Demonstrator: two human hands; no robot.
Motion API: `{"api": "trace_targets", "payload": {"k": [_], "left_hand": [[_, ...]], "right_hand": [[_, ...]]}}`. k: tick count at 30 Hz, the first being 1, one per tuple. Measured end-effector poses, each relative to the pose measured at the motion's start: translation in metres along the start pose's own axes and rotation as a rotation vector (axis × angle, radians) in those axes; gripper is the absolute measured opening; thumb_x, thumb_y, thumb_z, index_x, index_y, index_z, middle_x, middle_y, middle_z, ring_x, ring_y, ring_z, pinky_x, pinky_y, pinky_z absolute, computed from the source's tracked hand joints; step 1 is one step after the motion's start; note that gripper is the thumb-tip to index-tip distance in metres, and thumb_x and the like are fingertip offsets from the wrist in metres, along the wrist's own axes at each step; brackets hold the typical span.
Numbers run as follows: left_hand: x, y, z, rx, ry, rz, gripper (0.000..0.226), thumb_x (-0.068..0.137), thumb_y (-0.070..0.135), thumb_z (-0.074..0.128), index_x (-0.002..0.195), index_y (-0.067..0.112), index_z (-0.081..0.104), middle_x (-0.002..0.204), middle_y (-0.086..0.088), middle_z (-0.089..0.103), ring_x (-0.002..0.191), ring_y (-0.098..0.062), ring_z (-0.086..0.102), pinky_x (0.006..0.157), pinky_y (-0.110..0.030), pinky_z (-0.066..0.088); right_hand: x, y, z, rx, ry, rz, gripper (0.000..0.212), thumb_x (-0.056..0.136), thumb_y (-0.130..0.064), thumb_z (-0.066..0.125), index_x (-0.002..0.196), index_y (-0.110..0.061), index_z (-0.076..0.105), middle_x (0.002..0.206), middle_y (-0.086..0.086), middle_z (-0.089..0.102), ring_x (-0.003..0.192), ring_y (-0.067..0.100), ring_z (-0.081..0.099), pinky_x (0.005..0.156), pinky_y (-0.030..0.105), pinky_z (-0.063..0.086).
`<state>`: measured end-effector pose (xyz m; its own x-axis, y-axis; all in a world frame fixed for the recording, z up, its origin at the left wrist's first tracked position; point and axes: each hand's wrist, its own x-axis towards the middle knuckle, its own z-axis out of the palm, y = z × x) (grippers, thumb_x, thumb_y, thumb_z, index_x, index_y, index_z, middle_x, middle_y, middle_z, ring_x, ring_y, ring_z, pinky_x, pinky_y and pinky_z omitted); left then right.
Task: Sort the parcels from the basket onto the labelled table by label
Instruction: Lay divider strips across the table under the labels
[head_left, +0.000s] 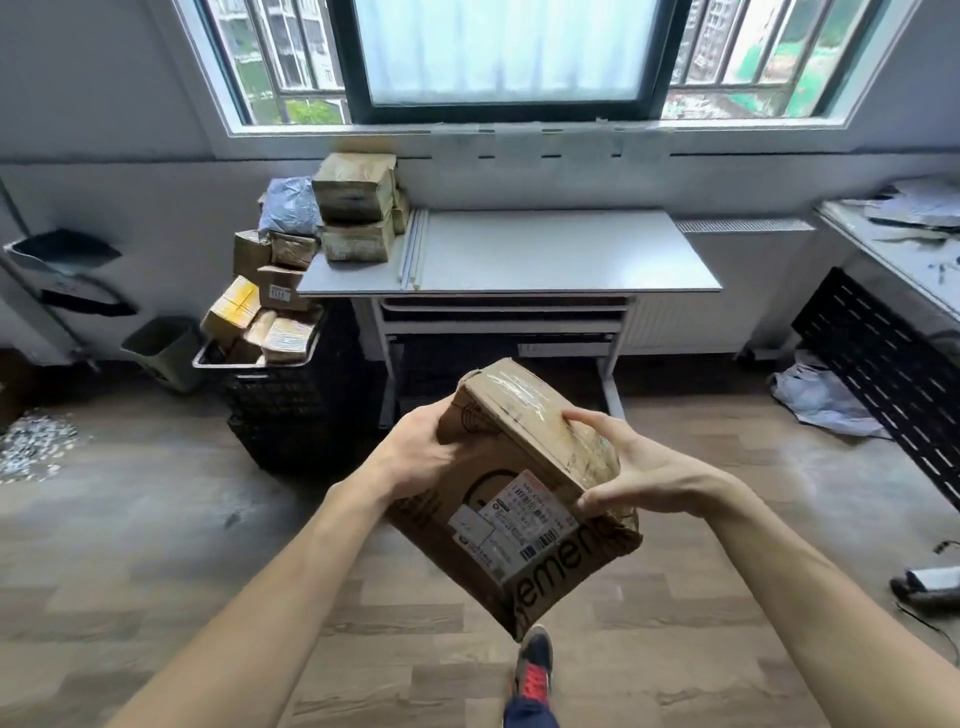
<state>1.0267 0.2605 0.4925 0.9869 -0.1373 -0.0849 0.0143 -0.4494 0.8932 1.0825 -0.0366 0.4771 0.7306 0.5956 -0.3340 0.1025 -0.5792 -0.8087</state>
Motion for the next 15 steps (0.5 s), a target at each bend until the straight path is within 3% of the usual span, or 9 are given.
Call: {"api": "trace_targets", "payload": {"k": [3,6,9,12,15], "left_hand": [[0.044,-0.003,-0.012,-0.007,0.047,-0.004,0.028,0.083,0.048,0.075,0.111,0.05,0.07,0.108,0.016,0.077,0.107,-0.007,0.072,0.103,-0.044,0.054],[0.09,-0.004,-0.028,-0.013,0.12,-0.04,0.024,0.083,0.043,0.075,0.105,0.054,0.071,0.105,0.017,0.078,0.106,-0.007,0.072,0.104,-0.043,0.054],[0.136,-0.005,-0.05,0.006,0.23,-0.094,0.021,0.082,0.044,0.074,0.098,0.057,0.071,0.101,0.02,0.077,0.104,-0.008,0.072,0.104,-0.045,0.054],[0.174,-0.011,-0.071,0.001,0.374,-0.17,0.013,0.084,0.044,0.075,0.092,0.055,0.072,0.095,0.022,0.077,0.101,-0.007,0.071,0.1,-0.045,0.055],[0.202,-0.02,-0.091,-0.05,0.494,-0.242,0.018,0.076,0.054,0.072,0.092,0.048,0.074,0.092,0.018,0.078,0.099,-0.011,0.071,0.095,-0.046,0.057]], "right_hand": [[0.053,0.005,-0.03,0.011,-0.04,-0.025,0.116,0.054,-0.05,0.089,0.151,-0.057,0.028,0.154,-0.015,0.023,0.14,0.018,0.036,0.105,0.034,0.051],[0.106,0.002,-0.063,0.032,-0.084,-0.046,0.117,0.054,-0.05,0.088,0.152,-0.059,0.024,0.155,-0.018,0.02,0.141,0.017,0.034,0.103,0.03,0.048],[0.16,-0.006,-0.098,0.052,-0.076,-0.075,0.12,0.056,-0.055,0.087,0.153,-0.062,0.017,0.159,-0.016,0.02,0.143,0.018,0.032,0.112,0.04,0.041],[0.207,-0.018,-0.121,0.075,0.038,-0.102,0.119,0.058,-0.066,0.083,0.155,-0.058,0.015,0.166,-0.01,0.019,0.15,0.019,0.027,0.122,0.052,0.03],[0.246,-0.032,-0.134,0.17,0.174,-0.123,0.125,0.057,-0.072,0.078,0.161,-0.05,0.012,0.168,-0.006,0.019,0.152,0.015,0.025,0.123,0.04,0.023]]}}
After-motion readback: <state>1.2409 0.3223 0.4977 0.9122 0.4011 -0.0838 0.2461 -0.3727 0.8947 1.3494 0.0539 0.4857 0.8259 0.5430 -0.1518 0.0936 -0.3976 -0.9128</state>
